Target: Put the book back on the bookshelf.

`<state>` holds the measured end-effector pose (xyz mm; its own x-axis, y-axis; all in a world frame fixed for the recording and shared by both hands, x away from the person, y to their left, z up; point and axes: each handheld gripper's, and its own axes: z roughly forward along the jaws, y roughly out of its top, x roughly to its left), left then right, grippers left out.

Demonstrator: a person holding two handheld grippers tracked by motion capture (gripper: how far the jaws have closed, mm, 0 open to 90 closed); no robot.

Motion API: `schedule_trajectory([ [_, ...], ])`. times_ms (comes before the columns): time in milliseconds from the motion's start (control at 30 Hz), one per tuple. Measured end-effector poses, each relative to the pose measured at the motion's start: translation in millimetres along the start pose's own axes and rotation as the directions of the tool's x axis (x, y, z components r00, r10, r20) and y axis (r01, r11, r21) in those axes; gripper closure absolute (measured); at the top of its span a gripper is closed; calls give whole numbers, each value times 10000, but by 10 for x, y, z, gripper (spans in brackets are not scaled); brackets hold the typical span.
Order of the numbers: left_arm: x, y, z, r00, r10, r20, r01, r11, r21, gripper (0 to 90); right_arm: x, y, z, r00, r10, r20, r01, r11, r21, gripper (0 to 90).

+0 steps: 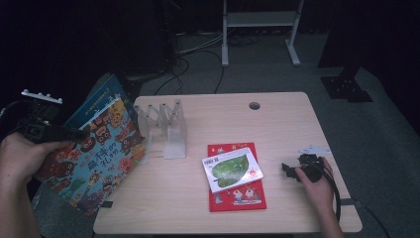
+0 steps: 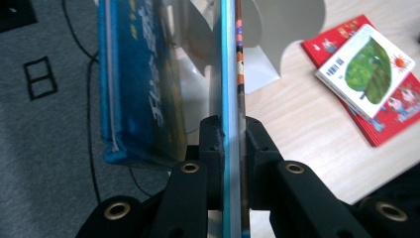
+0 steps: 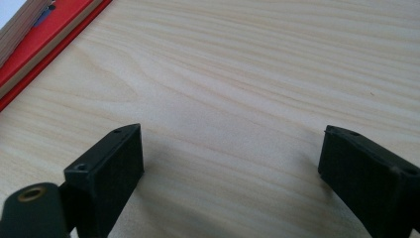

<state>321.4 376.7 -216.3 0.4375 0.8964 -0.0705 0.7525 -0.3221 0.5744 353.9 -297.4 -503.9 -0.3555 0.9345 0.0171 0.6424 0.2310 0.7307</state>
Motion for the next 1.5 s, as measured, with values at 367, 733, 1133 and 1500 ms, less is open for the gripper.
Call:
schedule_trajectory([
  [367,-40,103,158,9973,-453,-573,439,9987,-260,808,-1,0,0,10000,-8,5,8,10000,7,93],
  [733,-82,227,360,9930,-760,-907,714,9960,-539,808,-1,0,0,10000,-8,5,8,10000,6,93],
  [1133,-106,357,571,9848,-1071,-1365,984,9928,-689,808,-6,2,2,10000,-8,20,8,10000,6,93],
  [1500,-74,356,649,9796,-1281,-1550,1179,9903,-735,807,-6,3,3,10000,1,25,-1,10000,3,93],
])
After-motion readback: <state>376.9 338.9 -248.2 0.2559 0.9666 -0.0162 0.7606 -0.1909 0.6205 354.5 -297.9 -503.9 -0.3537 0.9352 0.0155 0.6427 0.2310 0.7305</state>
